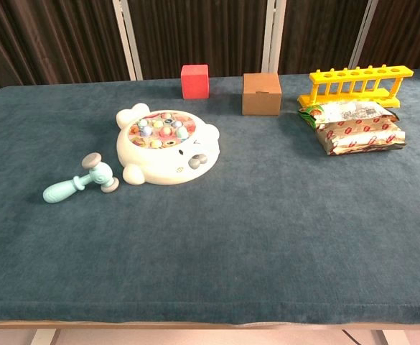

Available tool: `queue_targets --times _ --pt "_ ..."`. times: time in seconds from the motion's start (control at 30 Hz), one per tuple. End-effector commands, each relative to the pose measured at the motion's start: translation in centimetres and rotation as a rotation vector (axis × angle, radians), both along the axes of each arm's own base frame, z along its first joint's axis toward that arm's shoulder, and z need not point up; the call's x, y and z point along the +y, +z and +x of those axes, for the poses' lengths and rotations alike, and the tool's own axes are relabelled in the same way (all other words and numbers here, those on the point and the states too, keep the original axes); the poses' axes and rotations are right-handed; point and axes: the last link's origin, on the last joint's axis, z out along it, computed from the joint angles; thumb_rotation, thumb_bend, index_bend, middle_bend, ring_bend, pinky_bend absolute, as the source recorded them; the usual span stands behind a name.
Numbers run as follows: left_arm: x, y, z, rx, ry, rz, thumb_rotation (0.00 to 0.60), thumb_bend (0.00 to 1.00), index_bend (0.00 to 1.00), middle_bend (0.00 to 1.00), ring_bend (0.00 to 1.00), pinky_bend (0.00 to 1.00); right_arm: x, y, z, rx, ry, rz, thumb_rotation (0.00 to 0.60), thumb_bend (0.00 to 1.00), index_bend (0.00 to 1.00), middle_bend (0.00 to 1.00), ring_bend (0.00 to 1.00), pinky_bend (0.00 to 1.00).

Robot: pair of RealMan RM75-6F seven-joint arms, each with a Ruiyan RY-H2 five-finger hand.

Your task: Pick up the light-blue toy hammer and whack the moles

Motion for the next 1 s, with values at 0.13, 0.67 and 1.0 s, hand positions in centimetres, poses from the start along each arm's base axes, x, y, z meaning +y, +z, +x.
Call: queue_targets --times 0.13,0.67,1.0 --pt "1.5 -1.3 0.3 -0.144 -0.036 0.02 0.6 0.35 0.0 0.0 0.0 0.03 0.0 0.1 0.1 -0.005 0.0 -0.005 0.6 0.22 0.0 0.0 0.0 0.0" --pt "10.2 -9.3 4.1 -0.33 0.021 -0.024 0.6 0.39 0.05 0.06 0.03 0.12 -0.3 -0.1 0.2 -0.026 0.001 0.014 0.6 0.22 0.0 0.0 0.0 0.0" --pt "13.8 -14.2 5.1 -0.299 0.125 -0.009 0.6 0.37 0.17 0.15 0.12 0.17 -0.2 0.1 0.2 -0.055 0.012 0.018 0.6 0.22 0.0 0.0 0.0 0.0"
